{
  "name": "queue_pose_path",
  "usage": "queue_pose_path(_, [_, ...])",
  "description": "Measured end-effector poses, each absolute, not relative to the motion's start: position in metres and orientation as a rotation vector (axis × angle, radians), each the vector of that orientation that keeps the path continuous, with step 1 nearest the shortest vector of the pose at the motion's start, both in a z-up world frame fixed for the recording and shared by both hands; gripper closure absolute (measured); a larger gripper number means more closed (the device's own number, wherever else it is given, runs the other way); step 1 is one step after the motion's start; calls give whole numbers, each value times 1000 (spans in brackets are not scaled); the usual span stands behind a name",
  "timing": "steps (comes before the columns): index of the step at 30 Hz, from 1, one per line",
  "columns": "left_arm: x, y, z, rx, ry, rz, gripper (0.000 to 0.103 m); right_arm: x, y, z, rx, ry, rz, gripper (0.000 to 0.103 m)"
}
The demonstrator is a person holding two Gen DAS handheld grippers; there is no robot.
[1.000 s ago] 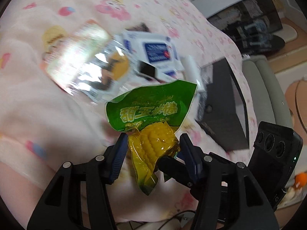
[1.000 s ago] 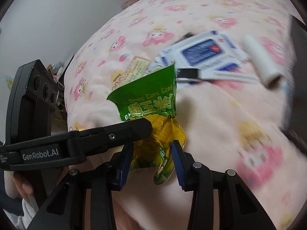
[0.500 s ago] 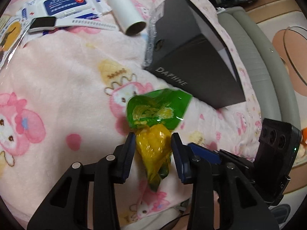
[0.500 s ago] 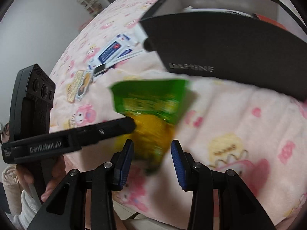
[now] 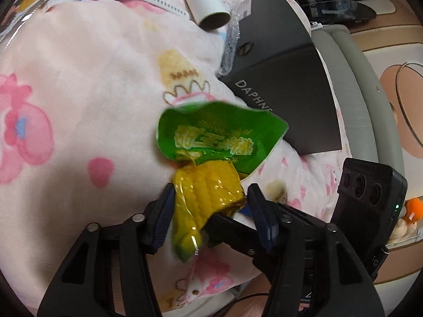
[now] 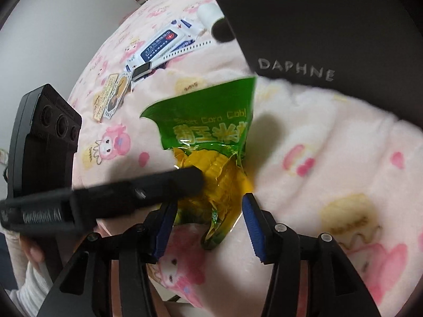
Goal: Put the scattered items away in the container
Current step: 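Lift the corn snack bag with the right gripper toward the black box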
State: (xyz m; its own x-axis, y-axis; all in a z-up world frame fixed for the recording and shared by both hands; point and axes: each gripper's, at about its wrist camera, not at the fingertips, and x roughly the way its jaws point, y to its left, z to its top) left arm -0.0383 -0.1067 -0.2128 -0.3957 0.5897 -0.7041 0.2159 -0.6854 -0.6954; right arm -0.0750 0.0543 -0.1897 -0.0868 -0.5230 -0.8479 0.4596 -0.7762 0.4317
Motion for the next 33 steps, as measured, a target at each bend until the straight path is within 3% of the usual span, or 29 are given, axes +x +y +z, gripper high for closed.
queue_pose_path(7, [-31,-99,-188,-1524,-1041,2216,52,-67,61,-174,1474,-113,-1965,72])
queue_pose_path(19, [-27,-74,-102,-1321,-933,2267,52,-50,98,-101,1267,-170,-2115,72])
queue_pose_path(26, [-76,-24,-78,-1261,-837,2261,52,-60,125,-69,1147,-179,-2227,72])
queue_pose_path(33, [-167,12,-70,-1297,-810,2208,52,-138,168,-58,1132,-259,-2286,72])
